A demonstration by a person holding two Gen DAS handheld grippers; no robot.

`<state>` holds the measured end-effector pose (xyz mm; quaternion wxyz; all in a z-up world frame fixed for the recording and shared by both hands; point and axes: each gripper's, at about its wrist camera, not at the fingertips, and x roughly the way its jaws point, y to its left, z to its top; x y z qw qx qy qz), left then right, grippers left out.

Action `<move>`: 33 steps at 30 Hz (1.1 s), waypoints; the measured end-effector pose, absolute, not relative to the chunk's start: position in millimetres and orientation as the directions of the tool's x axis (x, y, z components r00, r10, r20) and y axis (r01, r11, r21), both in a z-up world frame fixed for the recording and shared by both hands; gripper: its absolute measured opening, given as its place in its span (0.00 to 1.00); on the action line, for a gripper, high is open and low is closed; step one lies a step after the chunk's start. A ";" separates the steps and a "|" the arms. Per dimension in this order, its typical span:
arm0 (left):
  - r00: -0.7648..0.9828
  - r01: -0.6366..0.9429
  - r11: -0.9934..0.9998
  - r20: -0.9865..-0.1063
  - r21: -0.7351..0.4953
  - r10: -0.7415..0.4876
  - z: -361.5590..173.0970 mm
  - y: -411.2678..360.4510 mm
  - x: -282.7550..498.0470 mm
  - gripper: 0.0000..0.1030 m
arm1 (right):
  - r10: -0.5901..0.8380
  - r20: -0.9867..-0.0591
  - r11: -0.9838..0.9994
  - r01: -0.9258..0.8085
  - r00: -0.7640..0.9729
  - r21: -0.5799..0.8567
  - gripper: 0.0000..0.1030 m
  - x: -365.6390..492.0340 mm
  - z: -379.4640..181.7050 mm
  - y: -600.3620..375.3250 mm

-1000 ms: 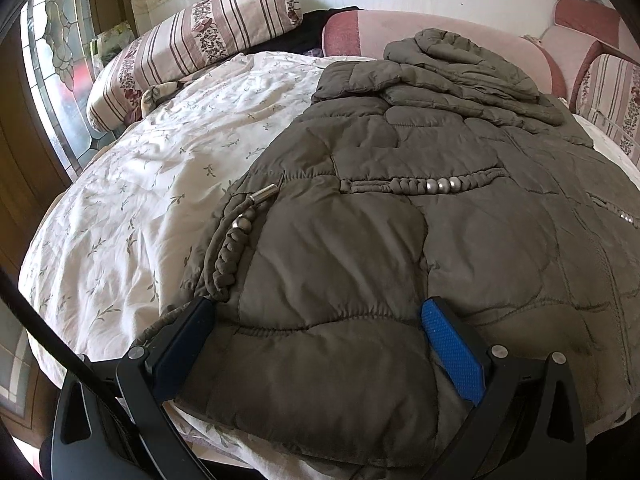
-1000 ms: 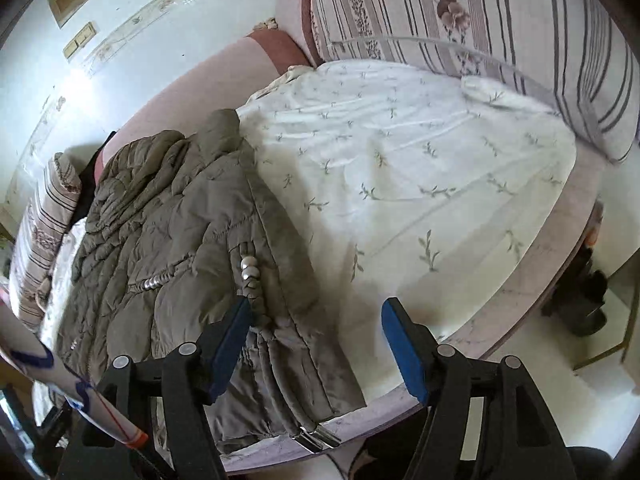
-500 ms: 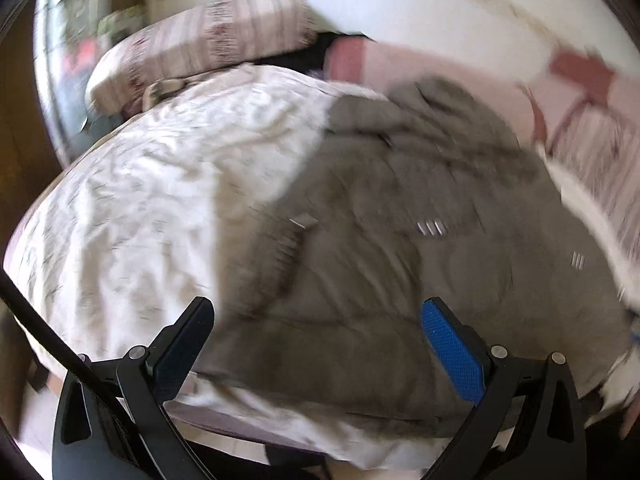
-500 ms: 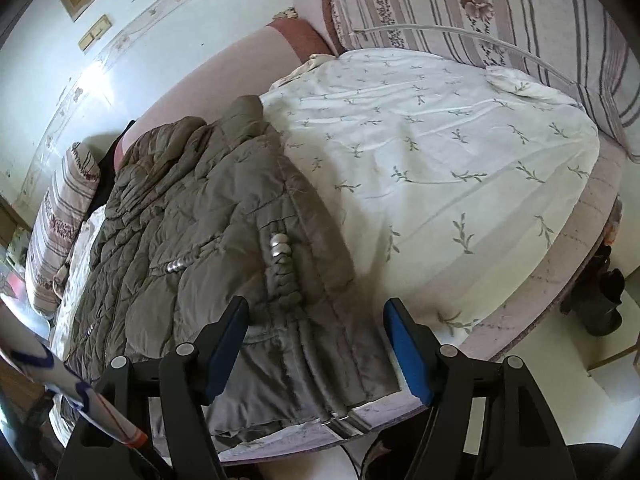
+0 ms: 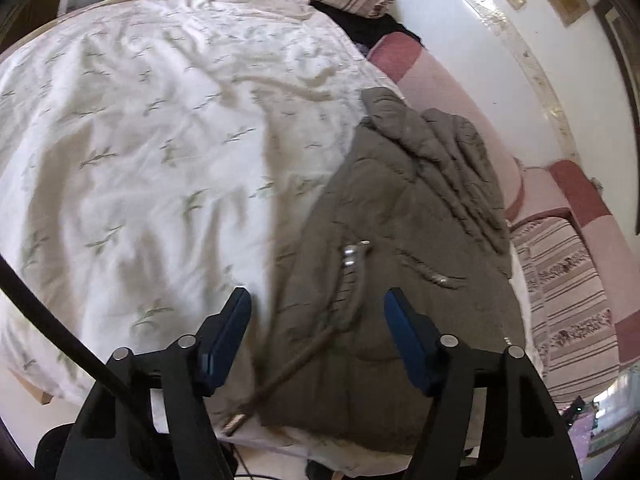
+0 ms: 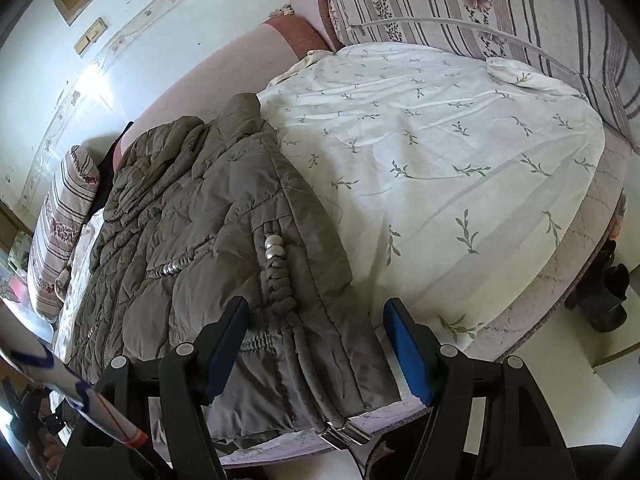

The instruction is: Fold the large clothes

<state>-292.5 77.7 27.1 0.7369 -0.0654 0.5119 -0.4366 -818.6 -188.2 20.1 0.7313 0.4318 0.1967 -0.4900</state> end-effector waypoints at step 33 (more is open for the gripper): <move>0.083 0.704 0.541 -0.704 -0.460 -0.706 14.0 58.6 -372.0 0.61 | -0.351 -0.587 0.225 0.674 0.729 0.703 0.69 -796.6 7.5 -173.1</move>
